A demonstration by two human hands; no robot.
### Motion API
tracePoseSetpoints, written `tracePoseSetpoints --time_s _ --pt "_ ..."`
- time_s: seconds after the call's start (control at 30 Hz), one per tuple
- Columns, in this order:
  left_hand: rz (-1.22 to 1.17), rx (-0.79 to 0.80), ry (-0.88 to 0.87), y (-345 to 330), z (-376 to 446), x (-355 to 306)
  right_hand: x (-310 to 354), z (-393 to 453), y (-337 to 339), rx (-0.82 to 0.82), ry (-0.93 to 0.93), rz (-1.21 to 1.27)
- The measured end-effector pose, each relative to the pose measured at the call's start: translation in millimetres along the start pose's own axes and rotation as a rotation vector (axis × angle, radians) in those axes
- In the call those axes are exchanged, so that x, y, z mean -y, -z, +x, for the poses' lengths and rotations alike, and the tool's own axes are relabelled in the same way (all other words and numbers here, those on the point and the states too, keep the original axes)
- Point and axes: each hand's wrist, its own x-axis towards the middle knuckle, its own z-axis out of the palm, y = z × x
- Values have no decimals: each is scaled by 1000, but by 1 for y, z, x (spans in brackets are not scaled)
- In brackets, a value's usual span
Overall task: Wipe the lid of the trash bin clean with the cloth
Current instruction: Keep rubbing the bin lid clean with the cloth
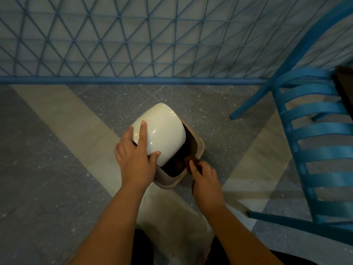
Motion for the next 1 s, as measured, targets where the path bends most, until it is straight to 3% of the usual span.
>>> tracePoseSetpoints --time_s 0.1,0.27,0.43,0.57,0.67,0.77,0.9,1.0 --pt "84 -33 -47 1 0 4 8 -2 -3 9 -3 52" --pt "33 75 -16 3 0 16 16 -6 -4 3 -43 267" --pt "-6 2 -45 7 -3 11 21 -11 -16 -3 -104 325" --pt "-54 159 -146 12 -14 19 32 -11 -16 -42 -58 362" --pt "34 272 -102 4 -24 21 39 -9 -19 -55 26 338" --pt "118 267 -68 0 -20 22 43 -12 -23 -52 78 146" --pt "112 281 -71 -3 -12 20 43 -35 -31 132 278 214" --pt "88 276 -72 -3 -12 17 16 -19 -18 59 152 152"
